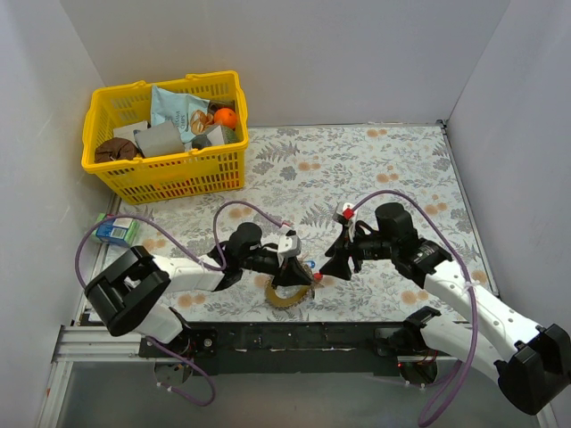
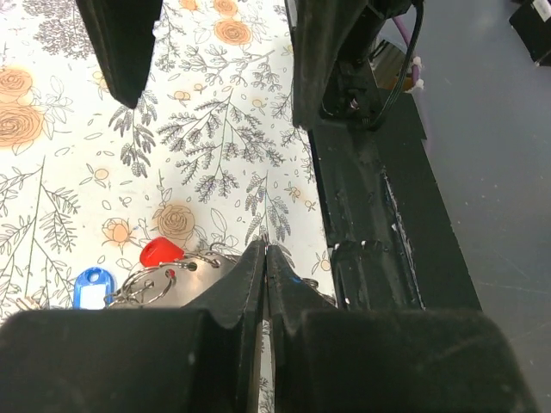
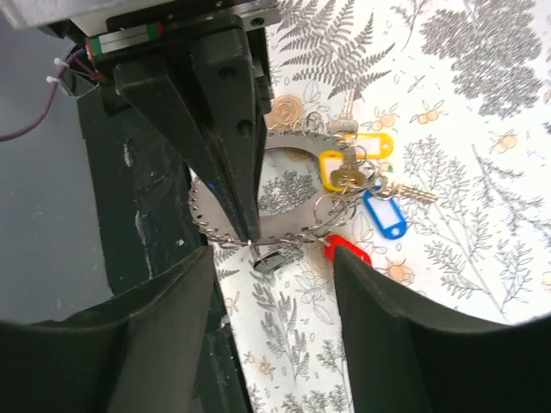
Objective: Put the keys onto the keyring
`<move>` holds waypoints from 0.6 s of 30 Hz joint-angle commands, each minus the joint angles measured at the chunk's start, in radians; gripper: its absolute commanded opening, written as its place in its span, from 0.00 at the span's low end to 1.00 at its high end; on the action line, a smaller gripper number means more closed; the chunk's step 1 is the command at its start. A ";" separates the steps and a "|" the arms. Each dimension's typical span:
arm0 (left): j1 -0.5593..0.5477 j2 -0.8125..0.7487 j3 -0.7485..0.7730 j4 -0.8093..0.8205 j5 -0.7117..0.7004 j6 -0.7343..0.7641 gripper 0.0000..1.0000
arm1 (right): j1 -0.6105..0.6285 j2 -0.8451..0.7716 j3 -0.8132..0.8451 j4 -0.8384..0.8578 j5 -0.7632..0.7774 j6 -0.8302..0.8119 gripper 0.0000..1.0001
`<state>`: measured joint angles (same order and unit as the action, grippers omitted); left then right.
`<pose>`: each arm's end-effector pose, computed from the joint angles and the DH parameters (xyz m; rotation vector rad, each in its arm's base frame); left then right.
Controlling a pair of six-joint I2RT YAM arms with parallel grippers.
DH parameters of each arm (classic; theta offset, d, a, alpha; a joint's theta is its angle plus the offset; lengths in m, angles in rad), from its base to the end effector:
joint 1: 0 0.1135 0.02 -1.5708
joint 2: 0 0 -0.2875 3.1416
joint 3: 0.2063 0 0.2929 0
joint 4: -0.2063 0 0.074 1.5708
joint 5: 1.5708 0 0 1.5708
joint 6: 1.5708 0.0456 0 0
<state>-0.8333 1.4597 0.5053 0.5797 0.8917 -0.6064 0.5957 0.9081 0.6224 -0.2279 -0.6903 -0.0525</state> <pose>0.1743 -0.2447 0.1624 0.9371 2.0529 -1.7349 0.1742 0.1532 0.2633 -1.0744 1.8292 1.0444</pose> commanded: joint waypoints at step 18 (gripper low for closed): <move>-0.004 -0.136 -0.186 0.552 -0.097 -0.162 0.00 | -0.005 -0.047 -0.041 0.147 -0.063 0.100 0.63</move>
<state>-0.8333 1.3418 0.3199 1.0248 0.8051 -0.7361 0.5957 0.8883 0.5797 -0.1471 -0.7090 0.0147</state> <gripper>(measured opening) 0.014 0.629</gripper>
